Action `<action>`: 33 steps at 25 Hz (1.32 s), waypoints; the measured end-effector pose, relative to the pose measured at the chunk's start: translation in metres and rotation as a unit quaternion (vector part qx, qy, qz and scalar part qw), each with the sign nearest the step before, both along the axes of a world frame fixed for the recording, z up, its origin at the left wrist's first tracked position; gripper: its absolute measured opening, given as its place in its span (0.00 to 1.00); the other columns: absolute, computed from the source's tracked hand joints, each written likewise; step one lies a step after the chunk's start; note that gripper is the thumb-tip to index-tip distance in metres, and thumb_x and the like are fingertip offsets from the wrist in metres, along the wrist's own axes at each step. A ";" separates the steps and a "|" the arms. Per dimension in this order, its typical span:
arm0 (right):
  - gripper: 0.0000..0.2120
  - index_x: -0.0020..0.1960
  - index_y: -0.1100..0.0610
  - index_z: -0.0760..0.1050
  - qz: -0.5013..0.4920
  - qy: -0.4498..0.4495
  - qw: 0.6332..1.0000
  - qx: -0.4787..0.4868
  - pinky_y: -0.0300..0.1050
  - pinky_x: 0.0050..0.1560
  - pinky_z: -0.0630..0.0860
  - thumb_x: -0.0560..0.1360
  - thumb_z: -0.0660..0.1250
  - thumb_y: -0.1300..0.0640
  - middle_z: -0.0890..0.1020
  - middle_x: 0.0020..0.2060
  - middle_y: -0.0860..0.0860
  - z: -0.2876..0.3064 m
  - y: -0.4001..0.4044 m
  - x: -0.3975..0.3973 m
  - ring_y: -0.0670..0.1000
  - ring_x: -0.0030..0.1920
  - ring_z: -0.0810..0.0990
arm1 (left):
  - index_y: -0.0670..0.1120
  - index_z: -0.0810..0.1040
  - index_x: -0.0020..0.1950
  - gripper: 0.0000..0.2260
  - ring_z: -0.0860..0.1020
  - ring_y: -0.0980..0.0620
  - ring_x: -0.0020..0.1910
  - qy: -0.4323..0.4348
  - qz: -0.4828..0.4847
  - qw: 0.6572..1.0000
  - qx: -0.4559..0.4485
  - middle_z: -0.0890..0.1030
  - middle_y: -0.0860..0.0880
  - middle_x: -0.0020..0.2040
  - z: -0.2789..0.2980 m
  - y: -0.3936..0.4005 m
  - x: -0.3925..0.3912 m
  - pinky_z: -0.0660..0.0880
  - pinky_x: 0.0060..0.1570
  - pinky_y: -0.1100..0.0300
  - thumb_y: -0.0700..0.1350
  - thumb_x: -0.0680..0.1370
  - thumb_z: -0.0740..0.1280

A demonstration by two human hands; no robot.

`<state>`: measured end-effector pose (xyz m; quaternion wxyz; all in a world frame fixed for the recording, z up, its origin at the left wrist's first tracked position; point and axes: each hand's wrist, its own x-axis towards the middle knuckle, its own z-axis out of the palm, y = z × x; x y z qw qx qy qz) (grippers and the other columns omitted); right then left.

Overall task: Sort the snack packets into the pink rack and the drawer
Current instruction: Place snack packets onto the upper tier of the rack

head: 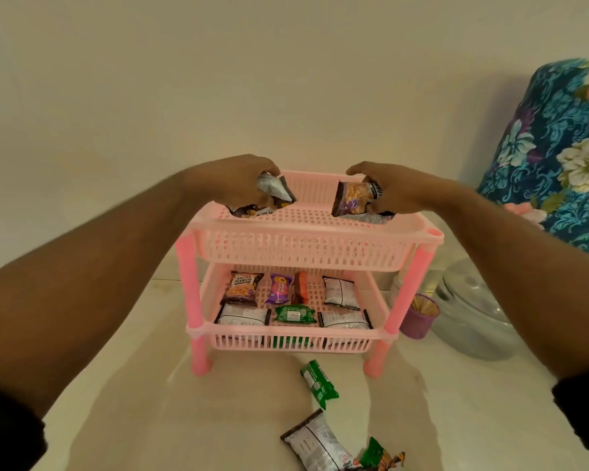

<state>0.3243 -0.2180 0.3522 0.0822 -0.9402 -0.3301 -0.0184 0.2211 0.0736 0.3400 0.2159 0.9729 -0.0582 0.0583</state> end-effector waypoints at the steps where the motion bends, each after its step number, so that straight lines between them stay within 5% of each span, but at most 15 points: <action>1: 0.39 0.76 0.48 0.61 -0.005 0.001 1.000 -0.014 0.47 0.53 0.74 0.70 0.73 0.64 0.75 0.66 0.55 -0.006 0.001 0.004 0.54 0.55 0.75 | 0.47 0.69 0.74 0.26 0.81 0.50 0.42 0.011 0.012 1.000 0.024 0.79 0.47 0.58 -0.004 0.002 0.005 0.79 0.37 0.56 0.43 0.76 0.72; 4: 0.36 0.75 0.51 0.64 -0.020 0.025 0.998 -0.055 0.47 0.56 0.73 0.71 0.72 0.65 0.73 0.68 0.55 -0.020 0.003 0.014 0.56 0.61 0.74 | 0.48 0.68 0.76 0.30 0.76 0.48 0.58 0.045 0.039 0.993 0.098 0.74 0.48 0.69 -0.014 0.008 0.016 0.75 0.52 0.55 0.44 0.75 0.73; 6: 0.30 0.73 0.53 0.69 -0.015 0.042 0.995 -0.087 0.48 0.58 0.75 0.73 0.71 0.64 0.75 0.67 0.54 -0.026 0.004 0.017 0.55 0.60 0.75 | 0.48 0.69 0.75 0.29 0.75 0.47 0.62 0.073 0.046 0.989 0.117 0.73 0.49 0.71 -0.020 0.010 0.022 0.75 0.54 0.55 0.45 0.75 0.73; 9: 0.22 0.69 0.54 0.74 -0.001 0.057 0.990 -0.126 0.48 0.60 0.74 0.76 0.70 0.61 0.77 0.64 0.52 -0.033 0.003 0.021 0.53 0.60 0.76 | 0.47 0.74 0.72 0.23 0.78 0.48 0.59 0.120 0.041 0.982 0.143 0.77 0.48 0.67 -0.027 0.011 0.030 0.78 0.55 0.54 0.44 0.77 0.71; 19: 0.21 0.67 0.49 0.77 -0.031 0.171 0.977 -0.123 0.48 0.62 0.75 0.76 0.68 0.62 0.81 0.61 0.47 -0.029 0.009 0.018 0.48 0.58 0.80 | 0.49 0.78 0.68 0.21 0.78 0.50 0.59 0.235 0.069 0.963 0.113 0.80 0.52 0.57 -0.030 0.014 0.044 0.76 0.63 0.49 0.41 0.76 0.72; 22: 0.20 0.65 0.51 0.79 -0.065 0.172 0.979 -0.084 0.50 0.67 0.67 0.75 0.65 0.63 0.78 0.63 0.49 -0.023 0.014 0.020 0.50 0.63 0.75 | 0.50 0.78 0.68 0.20 0.73 0.50 0.63 0.254 0.082 0.960 0.087 0.78 0.52 0.64 -0.028 0.016 0.042 0.70 0.67 0.50 0.45 0.76 0.72; 25: 0.16 0.64 0.58 0.79 -0.088 0.139 0.986 -0.021 0.48 0.58 0.74 0.78 0.68 0.55 0.79 0.63 0.52 -0.023 0.019 0.027 0.54 0.61 0.77 | 0.47 0.77 0.70 0.26 0.72 0.46 0.67 0.252 0.107 0.962 0.026 0.75 0.50 0.67 -0.025 0.015 0.040 0.70 0.62 0.51 0.56 0.75 0.73; 28: 0.18 0.57 0.59 0.82 -0.113 0.160 0.979 -0.061 0.52 0.54 0.81 0.75 0.71 0.47 0.84 0.52 0.53 -0.028 0.022 0.030 0.55 0.51 0.83 | 0.42 0.79 0.67 0.25 0.79 0.47 0.48 0.270 0.122 0.954 0.034 0.81 0.44 0.55 -0.026 0.015 0.038 0.77 0.48 0.53 0.57 0.77 0.71; 29: 0.17 0.56 0.59 0.83 -0.120 0.176 0.974 -0.079 0.51 0.53 0.81 0.75 0.72 0.47 0.85 0.49 0.53 -0.032 0.024 0.030 0.54 0.47 0.83 | 0.41 0.80 0.66 0.22 0.82 0.48 0.46 0.284 0.129 0.950 0.026 0.84 0.42 0.54 -0.027 0.014 0.038 0.80 0.51 0.50 0.53 0.77 0.72; 33: 0.14 0.58 0.57 0.82 -0.145 0.202 0.955 -0.160 0.55 0.52 0.83 0.75 0.73 0.53 0.87 0.49 0.53 -0.041 0.027 0.024 0.54 0.46 0.87 | 0.41 0.81 0.64 0.18 0.86 0.42 0.49 0.312 0.140 0.939 0.022 0.86 0.42 0.52 -0.031 0.010 0.033 0.81 0.54 0.41 0.43 0.75 0.74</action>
